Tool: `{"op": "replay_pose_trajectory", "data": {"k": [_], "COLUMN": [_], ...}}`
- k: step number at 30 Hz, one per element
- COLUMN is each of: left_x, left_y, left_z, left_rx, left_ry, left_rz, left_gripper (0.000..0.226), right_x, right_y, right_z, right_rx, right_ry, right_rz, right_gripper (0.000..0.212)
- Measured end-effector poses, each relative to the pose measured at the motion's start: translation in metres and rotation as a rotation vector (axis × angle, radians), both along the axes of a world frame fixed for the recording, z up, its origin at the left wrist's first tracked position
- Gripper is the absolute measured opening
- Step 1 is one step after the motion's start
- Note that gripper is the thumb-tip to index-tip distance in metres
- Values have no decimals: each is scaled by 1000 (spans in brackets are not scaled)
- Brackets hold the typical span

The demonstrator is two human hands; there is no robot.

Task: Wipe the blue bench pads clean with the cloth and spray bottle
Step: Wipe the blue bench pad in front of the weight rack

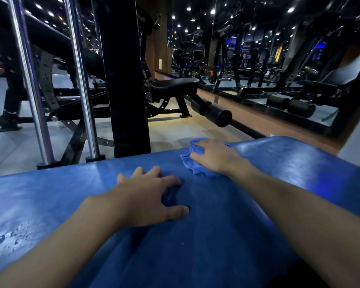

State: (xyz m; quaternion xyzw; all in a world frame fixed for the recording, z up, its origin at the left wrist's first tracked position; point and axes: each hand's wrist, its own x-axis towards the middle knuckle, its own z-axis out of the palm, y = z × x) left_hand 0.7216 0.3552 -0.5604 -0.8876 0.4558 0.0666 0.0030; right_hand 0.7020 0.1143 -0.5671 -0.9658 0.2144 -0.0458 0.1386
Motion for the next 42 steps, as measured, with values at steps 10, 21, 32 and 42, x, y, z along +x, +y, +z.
{"op": "replay_pose_trajectory", "data": {"k": [10,21,32,42], "left_x": [-14,-42,-19,-18], "left_y": [6,8,15,11], "left_z": [0,13,2,3], "left_rx": [-45,-141,61,153], "left_ry": [21,67,136,70], "left_rz": [27,68,136,85], "left_gripper": [68,59,105,95], "right_x": [-72,-210,-144,-11], "right_y": [9,53,37,4], "right_z": [0,-1,-17,-5], "right_rx": [-65,-190,-237,-324], "right_ry": [4,57,-115,-5], "right_rz": [58,-7,-18,167], "right_gripper": [21,62,40,35]}}
